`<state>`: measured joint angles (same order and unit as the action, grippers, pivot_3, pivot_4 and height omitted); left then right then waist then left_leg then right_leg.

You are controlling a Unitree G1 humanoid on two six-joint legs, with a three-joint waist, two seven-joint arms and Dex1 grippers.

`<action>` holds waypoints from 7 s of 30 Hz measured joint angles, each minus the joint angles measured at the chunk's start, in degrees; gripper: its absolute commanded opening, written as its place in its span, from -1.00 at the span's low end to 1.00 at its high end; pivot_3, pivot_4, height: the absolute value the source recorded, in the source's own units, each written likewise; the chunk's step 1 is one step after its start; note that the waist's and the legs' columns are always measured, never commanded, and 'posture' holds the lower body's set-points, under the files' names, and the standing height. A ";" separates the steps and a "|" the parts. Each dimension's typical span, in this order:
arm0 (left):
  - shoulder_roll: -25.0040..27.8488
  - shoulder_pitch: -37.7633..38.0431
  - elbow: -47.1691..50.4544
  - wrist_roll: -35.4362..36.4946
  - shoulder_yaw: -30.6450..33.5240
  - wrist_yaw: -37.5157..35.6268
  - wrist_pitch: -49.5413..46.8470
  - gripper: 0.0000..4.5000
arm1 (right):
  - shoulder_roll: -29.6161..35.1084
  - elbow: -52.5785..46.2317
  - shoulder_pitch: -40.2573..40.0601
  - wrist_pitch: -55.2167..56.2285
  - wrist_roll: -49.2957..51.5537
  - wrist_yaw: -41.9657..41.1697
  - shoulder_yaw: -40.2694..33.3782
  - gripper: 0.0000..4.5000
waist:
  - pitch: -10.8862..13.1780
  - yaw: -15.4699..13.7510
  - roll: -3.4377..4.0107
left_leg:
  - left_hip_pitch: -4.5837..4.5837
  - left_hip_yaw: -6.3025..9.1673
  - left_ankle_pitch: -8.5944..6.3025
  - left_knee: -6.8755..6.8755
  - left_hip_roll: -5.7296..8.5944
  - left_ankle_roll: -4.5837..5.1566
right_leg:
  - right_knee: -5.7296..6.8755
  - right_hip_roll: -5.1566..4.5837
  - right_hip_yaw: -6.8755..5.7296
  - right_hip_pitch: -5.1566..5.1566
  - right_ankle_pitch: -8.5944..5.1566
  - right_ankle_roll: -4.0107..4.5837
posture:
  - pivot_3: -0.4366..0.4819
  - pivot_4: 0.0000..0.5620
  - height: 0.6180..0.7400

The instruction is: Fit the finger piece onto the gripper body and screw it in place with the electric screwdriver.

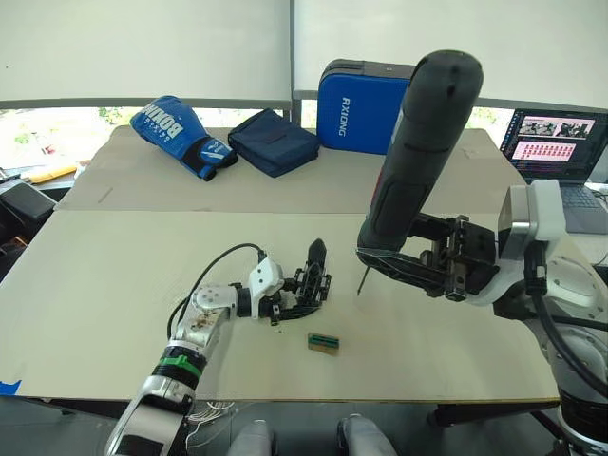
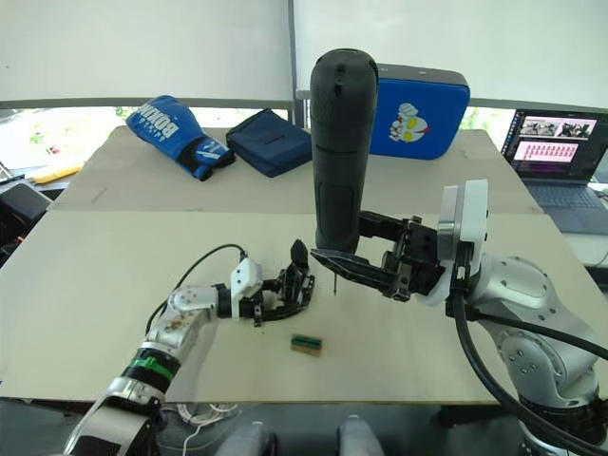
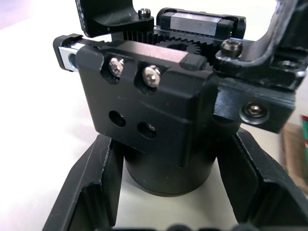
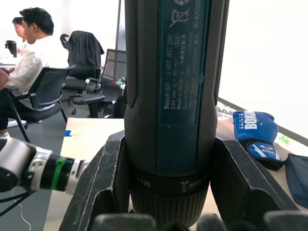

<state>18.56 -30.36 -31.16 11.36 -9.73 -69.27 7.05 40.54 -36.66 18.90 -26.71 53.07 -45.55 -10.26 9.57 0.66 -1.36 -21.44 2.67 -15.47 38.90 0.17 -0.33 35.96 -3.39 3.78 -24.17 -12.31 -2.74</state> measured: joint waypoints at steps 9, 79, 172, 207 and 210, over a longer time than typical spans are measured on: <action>-0.46 -6.94 -14.82 -0.12 0.74 -8.06 10.37 0.25 | 0.49 -0.01 -0.86 -0.01 0.04 -0.05 -0.20 -0.15 | 0.01 0.08 -0.01 | -0.05 0.02 0.00 0.01 0.00 0.01 | 0.00 0.00 -0.02 -0.03 0.00 0.00 | -0.05 -0.47 1.00; -1.37 9.37 14.77 -2.19 -1.19 13.06 -5.67 0.03 | -15.66 12.68 19.12 -3.73 -11.35 2.37 17.08 -0.15 | -0.02 0.09 0.03 | 0.01 0.12 0.00 0.01 -0.01 0.01 | 0.09 -0.03 -0.07 -0.04 0.02 0.03 | -0.05 -0.47 1.00; -1.39 9.50 14.76 -2.14 -1.30 13.29 -5.62 0.03 | -20.97 14.77 14.83 -1.19 -19.07 -2.61 18.55 -0.15 | -0.02 0.12 0.03 | 0.02 0.13 0.00 0.00 0.00 0.00 | 0.08 -0.03 -0.08 -0.03 0.02 0.03 | -0.05 -0.47 1.00; -1.40 9.52 14.71 -2.14 -1.31 13.29 -5.51 0.03 | -20.88 15.40 13.52 0.12 -20.44 -3.19 18.59 -0.15 | -0.02 0.12 0.03 | 0.03 0.13 0.00 0.00 0.00 0.00 | 0.08 -0.03 -0.08 -0.03 0.02 0.03 | -0.05 -0.47 1.00; -1.40 9.52 14.71 -2.14 -1.31 13.29 -5.51 0.03 | -21.10 15.40 13.51 0.13 -20.47 -3.17 18.63 -0.15 | -0.02 0.12 0.03 | 0.03 0.13 0.00 0.00 0.00 0.00 | 0.08 -0.03 -0.08 -0.02 0.02 0.03 | -0.05 -0.47 1.00</action>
<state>17.16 -20.84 -16.44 9.21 -11.04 -55.98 1.54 19.44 -21.26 32.41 -26.58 32.60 -48.72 8.37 9.55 0.78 -1.33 -21.42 2.81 -15.47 38.90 0.17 -0.33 36.03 -3.42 3.70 -24.20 -12.29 -2.71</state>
